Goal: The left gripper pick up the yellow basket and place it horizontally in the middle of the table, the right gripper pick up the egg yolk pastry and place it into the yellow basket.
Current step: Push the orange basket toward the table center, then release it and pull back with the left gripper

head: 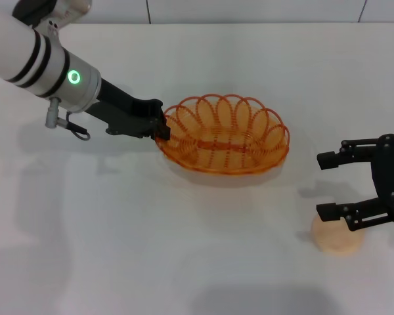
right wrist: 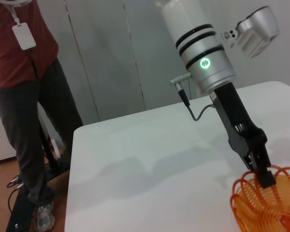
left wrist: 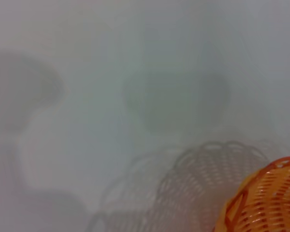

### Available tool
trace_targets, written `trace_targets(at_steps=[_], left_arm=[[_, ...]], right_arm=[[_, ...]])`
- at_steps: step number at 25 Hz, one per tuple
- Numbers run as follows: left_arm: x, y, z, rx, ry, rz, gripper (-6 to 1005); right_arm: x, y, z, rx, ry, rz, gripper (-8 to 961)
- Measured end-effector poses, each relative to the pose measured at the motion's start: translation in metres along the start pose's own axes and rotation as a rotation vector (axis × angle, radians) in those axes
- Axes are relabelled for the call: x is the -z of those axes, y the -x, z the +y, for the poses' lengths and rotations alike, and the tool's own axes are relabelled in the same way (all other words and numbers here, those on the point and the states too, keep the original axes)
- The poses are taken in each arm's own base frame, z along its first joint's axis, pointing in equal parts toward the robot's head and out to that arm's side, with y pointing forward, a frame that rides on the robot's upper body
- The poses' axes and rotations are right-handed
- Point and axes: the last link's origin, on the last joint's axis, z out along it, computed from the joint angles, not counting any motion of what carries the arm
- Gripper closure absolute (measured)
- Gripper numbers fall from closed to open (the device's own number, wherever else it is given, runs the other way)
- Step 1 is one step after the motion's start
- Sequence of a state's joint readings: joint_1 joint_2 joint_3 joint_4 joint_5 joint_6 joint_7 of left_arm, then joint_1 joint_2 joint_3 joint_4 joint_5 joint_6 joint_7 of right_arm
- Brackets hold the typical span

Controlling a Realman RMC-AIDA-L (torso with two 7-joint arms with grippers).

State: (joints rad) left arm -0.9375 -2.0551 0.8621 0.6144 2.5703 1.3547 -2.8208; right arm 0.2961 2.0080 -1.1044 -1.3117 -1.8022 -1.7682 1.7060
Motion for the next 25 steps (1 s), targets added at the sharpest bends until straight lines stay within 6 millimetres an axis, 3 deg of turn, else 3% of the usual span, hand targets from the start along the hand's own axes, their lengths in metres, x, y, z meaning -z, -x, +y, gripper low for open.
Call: trace_targets(at_steps=[25], left_arm=[[-0.013,0.008,-0.007,0.016,-0.012,-0.007,834]], right_arm=[[0.000,0.001,0.000,0.004,0.005,-0.001,135]])
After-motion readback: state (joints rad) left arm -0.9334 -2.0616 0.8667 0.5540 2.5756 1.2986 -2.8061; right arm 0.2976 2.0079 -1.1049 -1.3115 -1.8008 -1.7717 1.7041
